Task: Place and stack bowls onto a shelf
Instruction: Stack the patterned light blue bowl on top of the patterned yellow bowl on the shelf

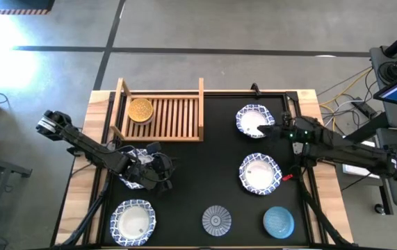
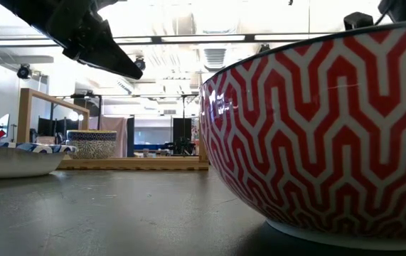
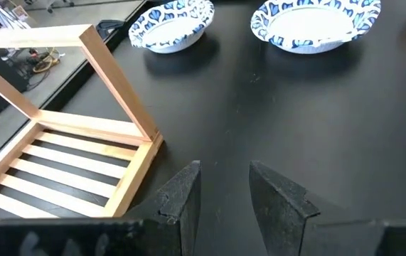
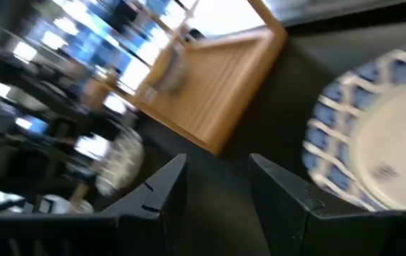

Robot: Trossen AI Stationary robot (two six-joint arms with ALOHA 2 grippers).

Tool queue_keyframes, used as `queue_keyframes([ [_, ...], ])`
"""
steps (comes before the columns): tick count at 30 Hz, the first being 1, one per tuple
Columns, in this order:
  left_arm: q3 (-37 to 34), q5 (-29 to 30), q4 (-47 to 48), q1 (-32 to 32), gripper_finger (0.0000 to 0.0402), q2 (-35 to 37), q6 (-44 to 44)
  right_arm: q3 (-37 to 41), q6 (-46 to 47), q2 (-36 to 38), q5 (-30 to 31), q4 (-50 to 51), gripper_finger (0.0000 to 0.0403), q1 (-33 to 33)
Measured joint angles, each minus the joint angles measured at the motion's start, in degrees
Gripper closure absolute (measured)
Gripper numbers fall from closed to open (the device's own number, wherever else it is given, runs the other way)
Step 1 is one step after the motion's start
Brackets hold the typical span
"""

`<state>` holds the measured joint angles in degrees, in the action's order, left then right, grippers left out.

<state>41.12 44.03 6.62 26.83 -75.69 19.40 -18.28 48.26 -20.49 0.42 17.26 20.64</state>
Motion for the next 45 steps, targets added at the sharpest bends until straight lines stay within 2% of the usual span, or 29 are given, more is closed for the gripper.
queue_keyframes([
  [5, 0.0, -1.1, 0.5, 0.0, 0.0299, 0.6, 0.9, -9.2, 5.4, -4.0, 0.0, 18.6, 0.0264, 0.0],
  [9, 0.0, -1.6, 0.5, 0.1, 0.0299, 0.6, 0.9, -13.1, 10.8, -7.1, -1.0, 27.3, 0.0264, -1.4],
  [20, 0.0, -2.8, 0.0, 0.9, 0.0299, 0.5, 1.0, -16.3, 17.4, -19.4, -2.4, 25.9, 0.0264, -15.5],
  [23, 0.0, -2.8, 0.0, 1.2, 0.0299, 0.5, 1.3, -17.7, 20.1, -22.1, -5.0, 25.7, 0.0264, -20.1],
  [25, 0.0, -2.8, 0.0, 1.3, 0.0299, 0.5, 1.5, -18.7, 22.4, -23.0, -6.9, 26.5, 0.0264, -23.5],
  [33, 0.0, -2.8, -0.9, 1.9, 0.0299, 0.3, 2.1, -20.9, 34.0, -27.5, -6.9, 27.4, 0.0264, -37.7],
  [39, 0.0, -4.1, -1.8, 2.1, 0.0299, 0.2, 2.6, -21.7, 39.6, -31.6, -9.6, 27.3, 0.0264, -47.8],
  [45, 0.0, -4.3, -2.5, 2.3, 0.0299, 0.1, 3.6, -21.9, 46.1, -37.0, -9.6, 26.1, 0.0264, -56.0],
])
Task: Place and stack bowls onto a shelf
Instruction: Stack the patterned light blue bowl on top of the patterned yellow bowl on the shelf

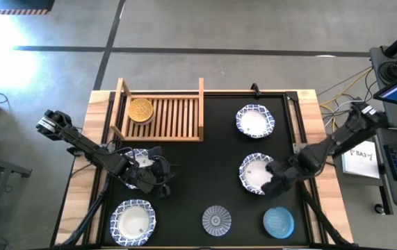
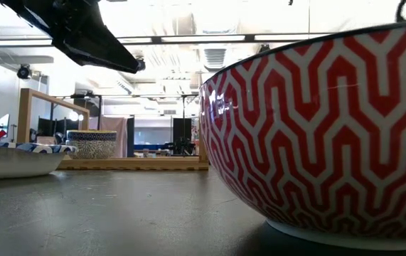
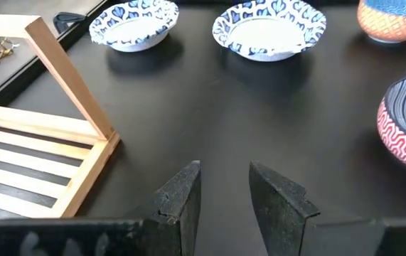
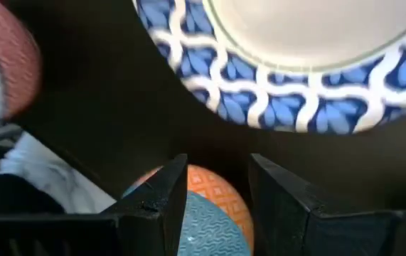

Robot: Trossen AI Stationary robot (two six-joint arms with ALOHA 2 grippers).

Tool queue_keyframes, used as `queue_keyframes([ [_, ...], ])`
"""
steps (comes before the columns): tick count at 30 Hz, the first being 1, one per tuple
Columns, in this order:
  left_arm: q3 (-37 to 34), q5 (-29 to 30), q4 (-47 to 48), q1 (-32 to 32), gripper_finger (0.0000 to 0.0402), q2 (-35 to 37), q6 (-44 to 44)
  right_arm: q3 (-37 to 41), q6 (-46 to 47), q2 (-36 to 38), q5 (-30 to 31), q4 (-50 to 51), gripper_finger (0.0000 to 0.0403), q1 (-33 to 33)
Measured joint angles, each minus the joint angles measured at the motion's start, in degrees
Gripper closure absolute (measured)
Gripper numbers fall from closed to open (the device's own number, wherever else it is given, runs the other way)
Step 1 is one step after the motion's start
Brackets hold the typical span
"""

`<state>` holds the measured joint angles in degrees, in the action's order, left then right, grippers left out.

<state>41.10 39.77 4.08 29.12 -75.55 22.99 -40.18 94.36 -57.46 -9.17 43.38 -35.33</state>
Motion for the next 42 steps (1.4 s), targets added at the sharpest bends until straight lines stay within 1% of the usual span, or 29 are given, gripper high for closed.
queue_keyframes([
  [7, 0.0, -0.3, -1.9, 0.2, 0.0299, 0.0, 0.1, 0.0, 0.7, -5.1, -0.4, -11.1, 0.0264, -5.8],
  [9, 0.0, -0.3, -2.6, 0.2, 0.0299, 0.0, 0.2, 0.0, 0.8, -6.1, -0.8, -12.3, 0.0264, -6.7],
  [11, 0.0, -0.3, -3.0, 0.2, 0.0299, 0.0, 0.3, 0.0, 1.4, -6.9, -1.8, -12.1, 0.0264, -7.4],
  [19, 0.0, -0.3, -4.6, 0.2, 0.0299, 0.0, 0.3, 0.0, 1.1, -8.6, -2.2, -12.0, 0.0264, -8.1],
  [24, 0.0, -0.4, -4.6, 0.2, 0.0299, 0.0, 0.3, 0.0, 1.1, -10.2, -6.7, -11.9, 0.0264, -8.3],
  [26, 0.0, -0.4, -4.7, 0.2, 0.0299, 0.0, 0.3, 0.0, 1.0, -11.0, -7.7, -11.1, 0.0264, -8.3],
  [30, 0.0, -0.4, -5.0, 0.2, 0.0299, 0.0, 0.3, 0.1, -0.5, -12.2, -7.9, -9.4, 0.0264, -8.3],
  [34, 0.0, -0.4, -5.3, 0.2, 0.0299, 0.0, 0.3, 0.1, -0.2, -11.9, -8.9, -9.4, 0.0264, -8.3],
  [42, 0.0, -0.4, -5.5, 0.2, 0.0299, 0.0, 0.3, 0.0, 0.2, -11.3, -8.9, -9.4, 0.0264, -8.3],
])
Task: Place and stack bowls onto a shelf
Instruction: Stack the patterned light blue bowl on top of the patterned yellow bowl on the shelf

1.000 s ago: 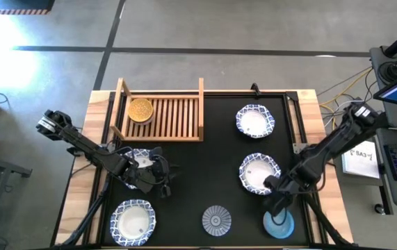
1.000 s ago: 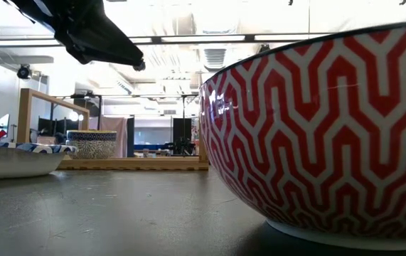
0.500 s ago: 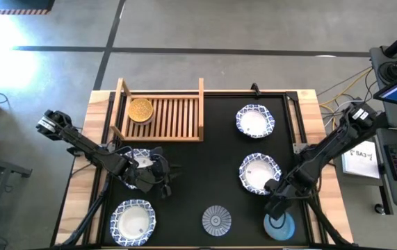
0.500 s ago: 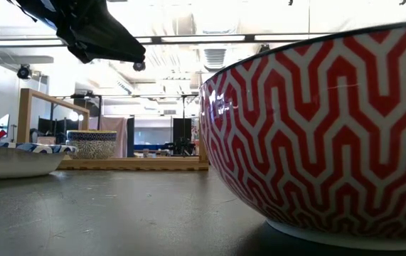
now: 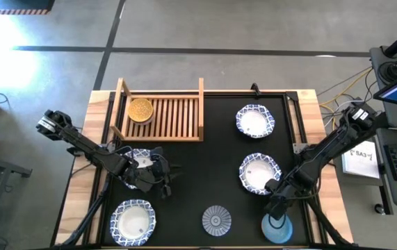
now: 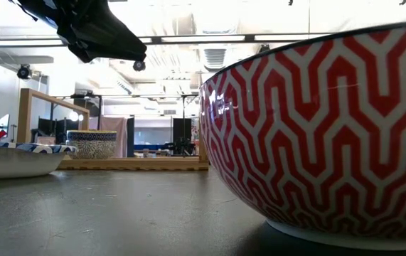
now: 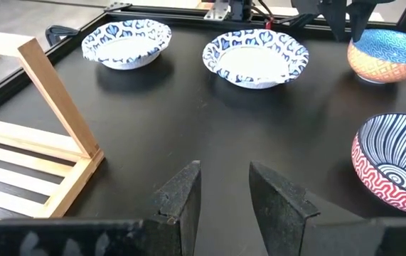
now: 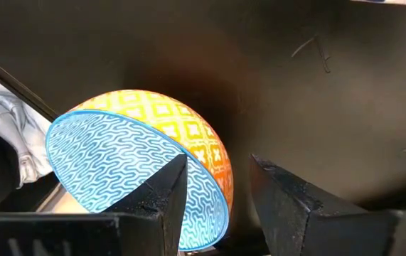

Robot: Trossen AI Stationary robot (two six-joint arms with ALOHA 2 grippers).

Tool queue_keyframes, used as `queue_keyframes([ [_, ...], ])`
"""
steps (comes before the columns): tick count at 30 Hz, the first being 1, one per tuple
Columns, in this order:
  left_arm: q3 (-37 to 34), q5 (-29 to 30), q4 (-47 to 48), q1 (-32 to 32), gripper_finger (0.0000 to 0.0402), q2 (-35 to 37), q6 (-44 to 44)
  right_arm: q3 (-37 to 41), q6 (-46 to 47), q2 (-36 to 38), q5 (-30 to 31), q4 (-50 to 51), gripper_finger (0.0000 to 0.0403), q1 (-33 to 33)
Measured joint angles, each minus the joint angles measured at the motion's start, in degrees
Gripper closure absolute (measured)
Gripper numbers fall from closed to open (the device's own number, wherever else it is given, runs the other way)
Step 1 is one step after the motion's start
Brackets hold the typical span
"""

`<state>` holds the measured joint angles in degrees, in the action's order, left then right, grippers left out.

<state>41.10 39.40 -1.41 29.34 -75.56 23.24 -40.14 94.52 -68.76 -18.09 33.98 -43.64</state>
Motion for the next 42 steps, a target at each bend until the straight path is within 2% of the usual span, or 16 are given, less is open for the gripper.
queue_keyframes([
  [22, 0.0, 0.0, 0.1, 0.0, 0.0299, 0.0, 0.0, 0.0, 2.2, -0.3, -0.2, -0.5, 0.0264, -0.3],
  [36, 0.0, 0.0, 0.1, 0.0, 0.0299, 0.0, -0.2, 0.0, -5.6, -8.9, -0.7, -4.9, 0.0265, -2.6],
  [42, 0.0, 0.0, -0.1, 0.0, 0.0299, 0.0, -0.2, 0.0, -6.3, -11.1, -2.6, -5.1, 0.0296, -2.6],
])
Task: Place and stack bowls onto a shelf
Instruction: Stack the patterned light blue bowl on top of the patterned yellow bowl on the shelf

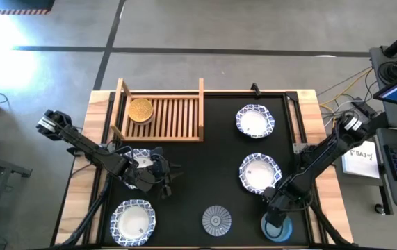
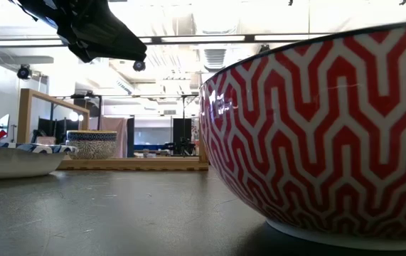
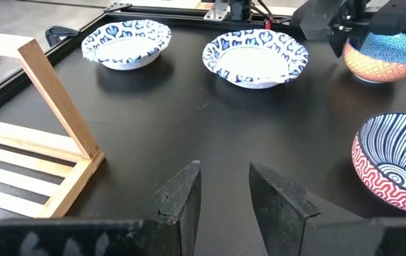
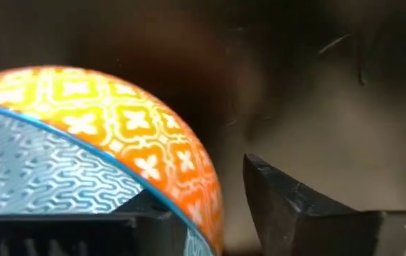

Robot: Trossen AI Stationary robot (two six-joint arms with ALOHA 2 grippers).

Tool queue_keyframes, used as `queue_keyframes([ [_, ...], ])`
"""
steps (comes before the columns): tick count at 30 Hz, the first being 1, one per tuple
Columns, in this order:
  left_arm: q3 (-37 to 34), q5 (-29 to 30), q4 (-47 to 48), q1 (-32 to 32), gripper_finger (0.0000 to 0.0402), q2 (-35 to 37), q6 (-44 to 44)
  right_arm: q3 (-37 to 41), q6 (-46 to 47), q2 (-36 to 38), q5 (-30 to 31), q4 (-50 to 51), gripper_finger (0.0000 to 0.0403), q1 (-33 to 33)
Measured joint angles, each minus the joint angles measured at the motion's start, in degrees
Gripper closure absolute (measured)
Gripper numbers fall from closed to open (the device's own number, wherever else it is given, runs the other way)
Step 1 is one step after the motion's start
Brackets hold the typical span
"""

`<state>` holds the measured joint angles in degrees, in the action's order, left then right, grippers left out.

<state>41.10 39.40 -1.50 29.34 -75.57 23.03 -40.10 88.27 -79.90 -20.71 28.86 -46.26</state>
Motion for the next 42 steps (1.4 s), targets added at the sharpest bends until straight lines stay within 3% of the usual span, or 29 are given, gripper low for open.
queue_keyframes([
  [7, 0.0, 0.0, -0.1, 0.0, 0.0299, 0.0, 0.0, 0.0, 0.5, 1.7, -0.7, -1.3, 0.0382, 0.0],
  [13, 0.0, 0.0, -0.3, -0.1, 0.0299, 0.0, 2.8, -3.0, 1.3, 4.6, 4.5, -1.0, 0.0386, 0.1],
  [18, 0.0, 0.0, -0.4, -0.1, 0.0299, 0.0, 3.0, -8.0, -4.4, 6.4, 18.4, 1.7, 0.0388, 2.2],
  [24, 0.0, 1.1, -1.5, -0.1, 0.0299, 0.0, 2.6, -16.5, -15.0, 4.2, 38.9, 14.0, 0.0388, 8.6],
  [28, 0.0, 5.2, -2.3, -0.1, 0.0299, 0.0, -1.0, -20.9, -22.5, 0.7, 53.9, 18.3, 0.0389, 13.5],
  [35, 0.0, 13.8, -9.5, -0.1, 0.0299, -1.5, -11.0, -28.4, -35.2, -6.4, 76.0, 17.3, 0.0389, 21.2],
  [42, 0.0, 27.3, -29.1, 0.1, 0.0299, -5.5, -29.0, -37.0, -40.6, -14.2, 86.9, 16.7, 0.0389, 26.8],
])
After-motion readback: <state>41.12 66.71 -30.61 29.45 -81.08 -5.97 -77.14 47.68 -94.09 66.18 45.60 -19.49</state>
